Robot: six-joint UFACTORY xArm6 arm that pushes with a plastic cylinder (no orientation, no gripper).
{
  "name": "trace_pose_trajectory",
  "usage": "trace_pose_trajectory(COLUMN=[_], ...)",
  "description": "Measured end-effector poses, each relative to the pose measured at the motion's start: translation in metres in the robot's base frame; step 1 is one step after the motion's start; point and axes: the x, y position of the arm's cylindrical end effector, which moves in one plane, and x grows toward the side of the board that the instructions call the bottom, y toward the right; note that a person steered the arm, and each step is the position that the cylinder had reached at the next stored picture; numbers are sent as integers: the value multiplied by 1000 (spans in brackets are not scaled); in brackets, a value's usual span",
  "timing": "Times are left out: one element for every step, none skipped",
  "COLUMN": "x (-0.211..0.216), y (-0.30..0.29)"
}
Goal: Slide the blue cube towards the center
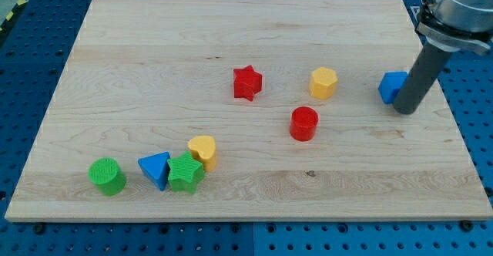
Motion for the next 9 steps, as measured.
trace_pose_trajectory(x=[-28, -55, -96, -113, -113, -140, -152, -152, -152], y=[-1, -3, -3, 10, 54, 76, 64, 25, -24])
